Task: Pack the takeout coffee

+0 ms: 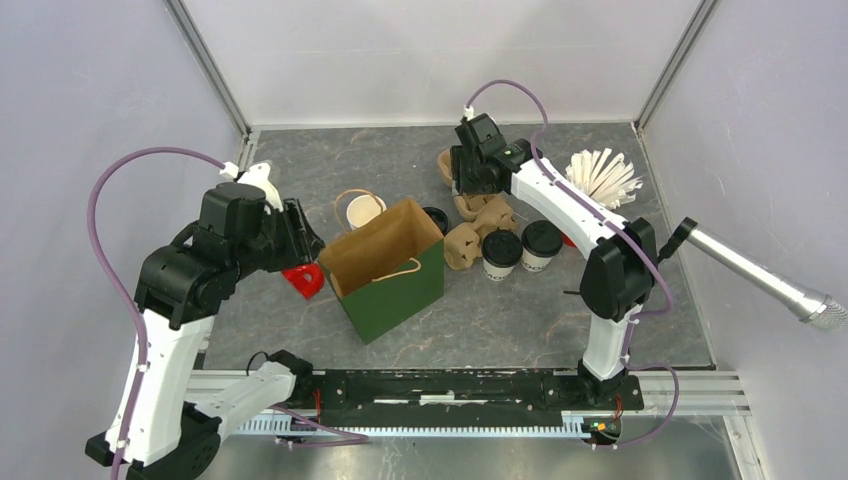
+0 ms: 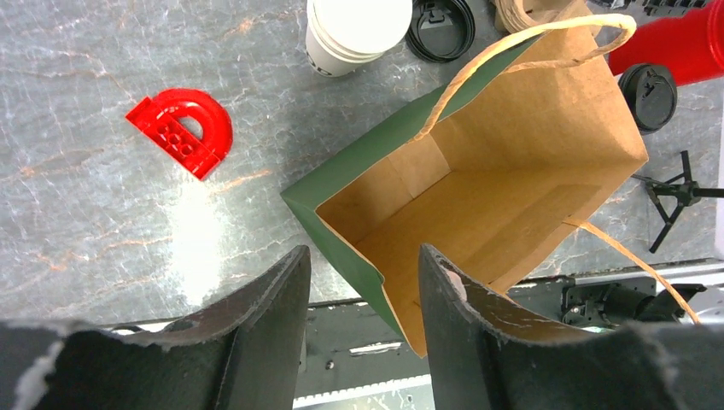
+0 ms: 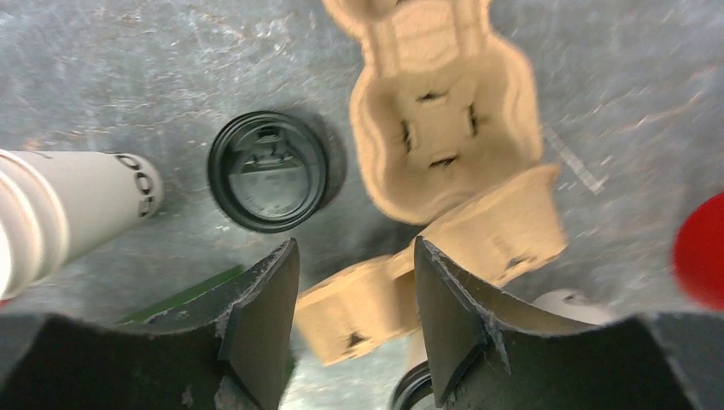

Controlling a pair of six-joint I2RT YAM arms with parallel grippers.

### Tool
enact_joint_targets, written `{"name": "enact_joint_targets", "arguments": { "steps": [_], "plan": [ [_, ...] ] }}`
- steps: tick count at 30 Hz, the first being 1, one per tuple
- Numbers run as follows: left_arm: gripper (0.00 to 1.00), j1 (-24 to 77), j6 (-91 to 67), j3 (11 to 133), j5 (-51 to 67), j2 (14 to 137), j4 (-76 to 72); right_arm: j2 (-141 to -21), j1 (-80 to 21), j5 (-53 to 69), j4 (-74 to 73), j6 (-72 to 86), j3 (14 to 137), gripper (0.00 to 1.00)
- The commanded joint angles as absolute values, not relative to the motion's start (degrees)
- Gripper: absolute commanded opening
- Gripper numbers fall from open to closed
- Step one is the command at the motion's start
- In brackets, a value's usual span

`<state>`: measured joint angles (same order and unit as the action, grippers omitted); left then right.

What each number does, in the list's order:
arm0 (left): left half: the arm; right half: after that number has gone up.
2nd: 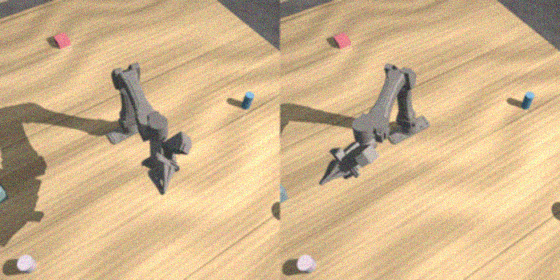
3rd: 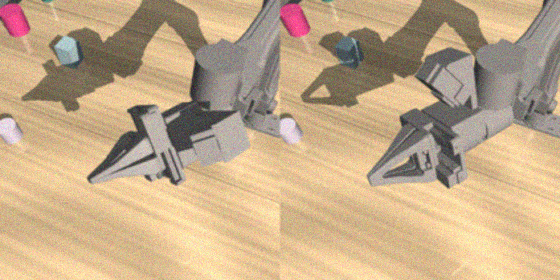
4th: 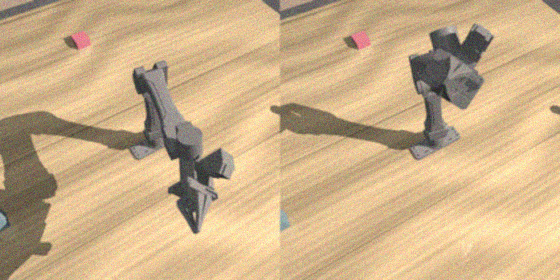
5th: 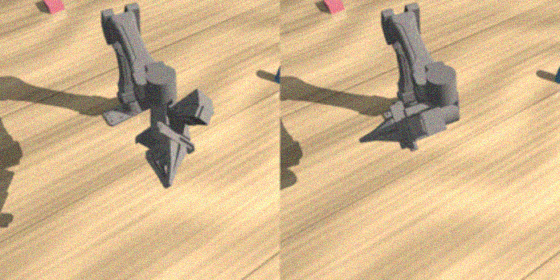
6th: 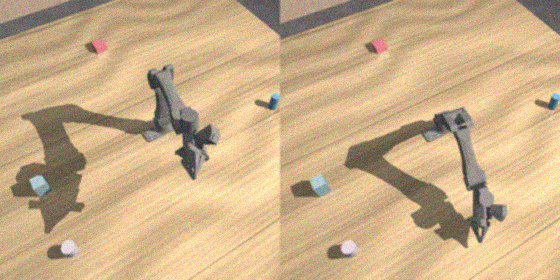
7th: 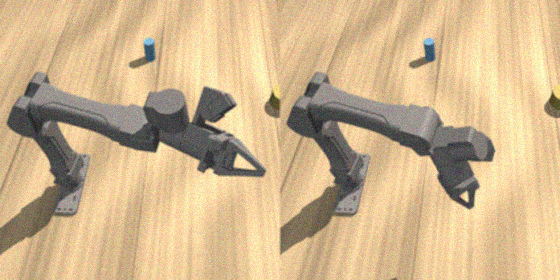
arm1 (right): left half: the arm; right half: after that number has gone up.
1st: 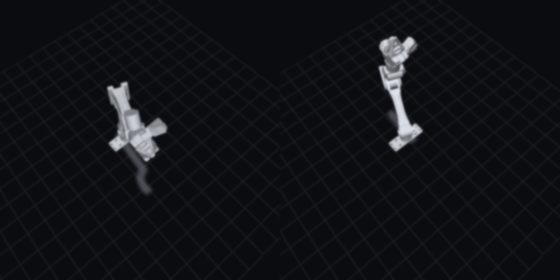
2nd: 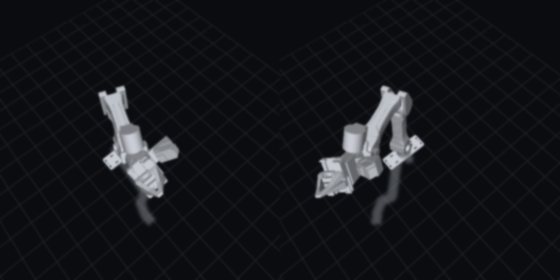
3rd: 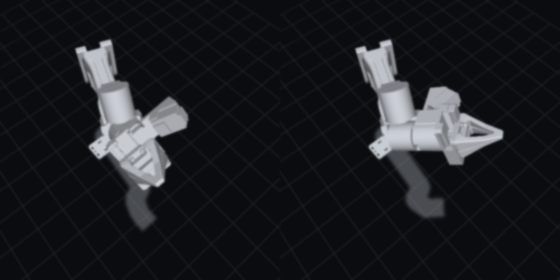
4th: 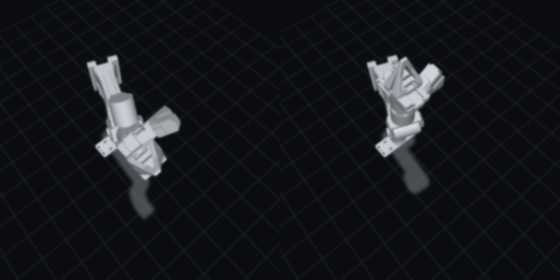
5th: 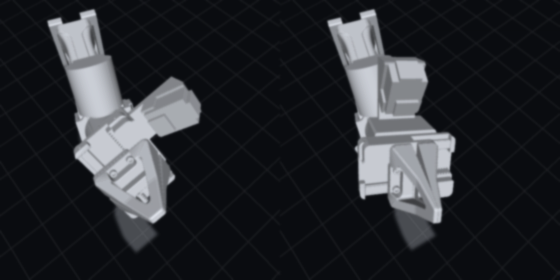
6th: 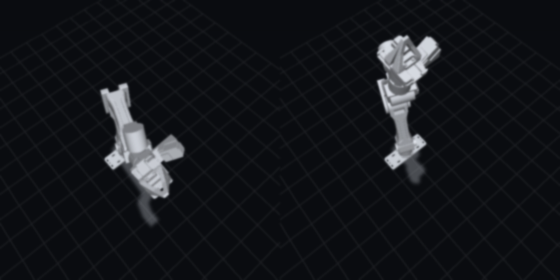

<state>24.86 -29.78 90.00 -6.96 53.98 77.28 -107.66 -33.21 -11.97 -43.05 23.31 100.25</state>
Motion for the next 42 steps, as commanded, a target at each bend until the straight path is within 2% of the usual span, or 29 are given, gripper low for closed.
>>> {"name": "enact_joint_targets", "arguments": {
  "steps": [1,7,13,34,42],
  "plan": [
    [0.57,24.9,-25.1,89.5,-7.9,52.7,72.8,-107.1,-33.6,-7.9,-48.6,43.2,100.6,0.57],
    [0.58,24.9,-25.9,86.4,-7.1,50.5,70.9,-114.1,-34.6,-10.7,-59.2,49.6,109.3,0.54],
    [0.58,24.9,-25.8,85.1,-7.6,48.5,70.8,-114.7,-34.8,-11.4,-59.1,53.4,108.0,0.43],
    [0.60,24.9,-23.9,83.2,-7.5,45.7,69.6,-119.5,-34.8,-11.6,-60.4,56.6,107.3,0.36],
    [0.60,24.9,-23.9,82.2,-8.0,44.5,69.0,-119.0,-34.6,-13.2,-61.6,54.0,107.6,0.16]
  ]
}}
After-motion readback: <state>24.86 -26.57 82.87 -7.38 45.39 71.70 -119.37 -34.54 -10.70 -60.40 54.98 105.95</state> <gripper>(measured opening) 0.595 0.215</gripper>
